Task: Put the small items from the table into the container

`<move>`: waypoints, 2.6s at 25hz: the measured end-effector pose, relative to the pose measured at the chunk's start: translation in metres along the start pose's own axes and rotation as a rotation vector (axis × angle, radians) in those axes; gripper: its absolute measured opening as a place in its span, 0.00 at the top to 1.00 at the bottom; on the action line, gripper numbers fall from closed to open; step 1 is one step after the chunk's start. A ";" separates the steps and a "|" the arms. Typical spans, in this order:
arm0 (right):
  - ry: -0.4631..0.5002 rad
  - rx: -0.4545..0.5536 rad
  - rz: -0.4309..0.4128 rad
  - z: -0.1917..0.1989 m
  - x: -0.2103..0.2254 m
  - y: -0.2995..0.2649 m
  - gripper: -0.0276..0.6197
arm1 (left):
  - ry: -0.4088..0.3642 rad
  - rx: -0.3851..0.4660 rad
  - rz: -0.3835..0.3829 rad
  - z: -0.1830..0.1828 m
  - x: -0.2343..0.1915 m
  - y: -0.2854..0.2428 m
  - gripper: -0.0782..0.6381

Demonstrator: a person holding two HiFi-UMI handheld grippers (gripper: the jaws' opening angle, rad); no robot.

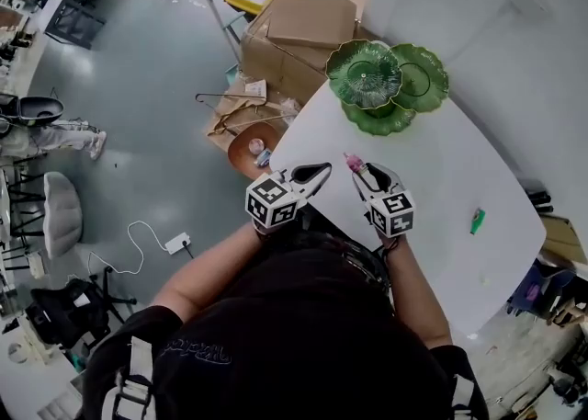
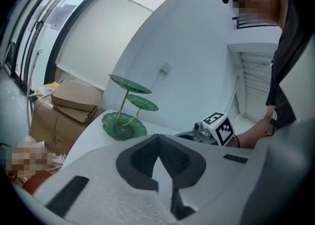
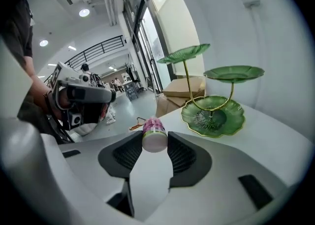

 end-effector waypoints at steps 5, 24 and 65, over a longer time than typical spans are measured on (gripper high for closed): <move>-0.010 0.065 -0.013 -0.008 -0.012 0.027 0.70 | -0.010 -0.018 0.005 0.004 0.012 0.000 0.89; -0.001 0.045 0.051 -0.021 0.019 0.011 0.70 | -0.013 -0.033 0.033 -0.005 -0.007 -0.017 0.89; -0.084 -0.067 0.183 -0.008 0.107 -0.070 0.70 | 0.066 -0.060 0.017 0.008 -0.060 -0.020 0.89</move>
Point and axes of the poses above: the fingertips, and each gripper's own axes: y backward along the fingers, x to its right, z out of its underside, the point moved 9 cm from there along y, backward along the fingers, and after that the axes turned 4 degrees about -y, right-handed, at the moved point
